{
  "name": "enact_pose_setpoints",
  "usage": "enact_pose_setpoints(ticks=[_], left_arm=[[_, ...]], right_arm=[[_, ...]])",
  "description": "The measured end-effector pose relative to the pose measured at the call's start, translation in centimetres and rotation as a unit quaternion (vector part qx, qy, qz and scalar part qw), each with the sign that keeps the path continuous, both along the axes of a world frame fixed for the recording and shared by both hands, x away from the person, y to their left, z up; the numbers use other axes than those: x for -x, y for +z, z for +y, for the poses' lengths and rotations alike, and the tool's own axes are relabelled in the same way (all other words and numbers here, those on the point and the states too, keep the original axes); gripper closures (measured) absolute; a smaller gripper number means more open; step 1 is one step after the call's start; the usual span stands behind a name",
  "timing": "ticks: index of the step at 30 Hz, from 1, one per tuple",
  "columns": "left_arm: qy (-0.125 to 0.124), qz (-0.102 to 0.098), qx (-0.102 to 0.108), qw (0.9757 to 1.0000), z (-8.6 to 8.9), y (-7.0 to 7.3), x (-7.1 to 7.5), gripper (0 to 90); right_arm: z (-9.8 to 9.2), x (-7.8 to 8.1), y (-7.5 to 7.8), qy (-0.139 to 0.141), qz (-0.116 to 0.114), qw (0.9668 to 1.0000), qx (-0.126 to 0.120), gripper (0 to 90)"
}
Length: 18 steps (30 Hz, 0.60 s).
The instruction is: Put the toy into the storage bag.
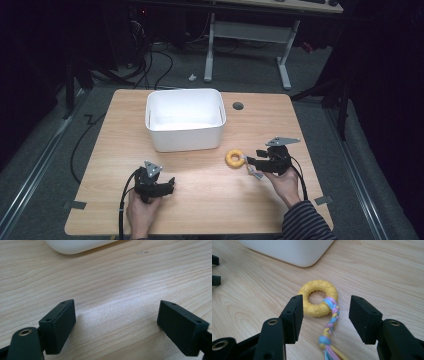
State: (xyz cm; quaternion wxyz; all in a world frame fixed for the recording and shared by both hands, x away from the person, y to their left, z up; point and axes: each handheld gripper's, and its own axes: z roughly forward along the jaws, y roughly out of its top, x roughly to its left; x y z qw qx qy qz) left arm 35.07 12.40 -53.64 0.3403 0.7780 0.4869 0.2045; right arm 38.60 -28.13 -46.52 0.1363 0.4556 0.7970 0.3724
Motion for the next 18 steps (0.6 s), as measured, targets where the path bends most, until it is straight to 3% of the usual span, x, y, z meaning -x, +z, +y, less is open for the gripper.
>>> enact_pose_setpoints(ticks=[18], left_arm=[[-0.001, 0.001, -0.001, 1.0, 0.0, 0.0, 0.0, 14.7]], right_arm=[[2.0, -3.2, 0.6, 0.009, 0.013, 0.9998, 0.015, 46.1]])
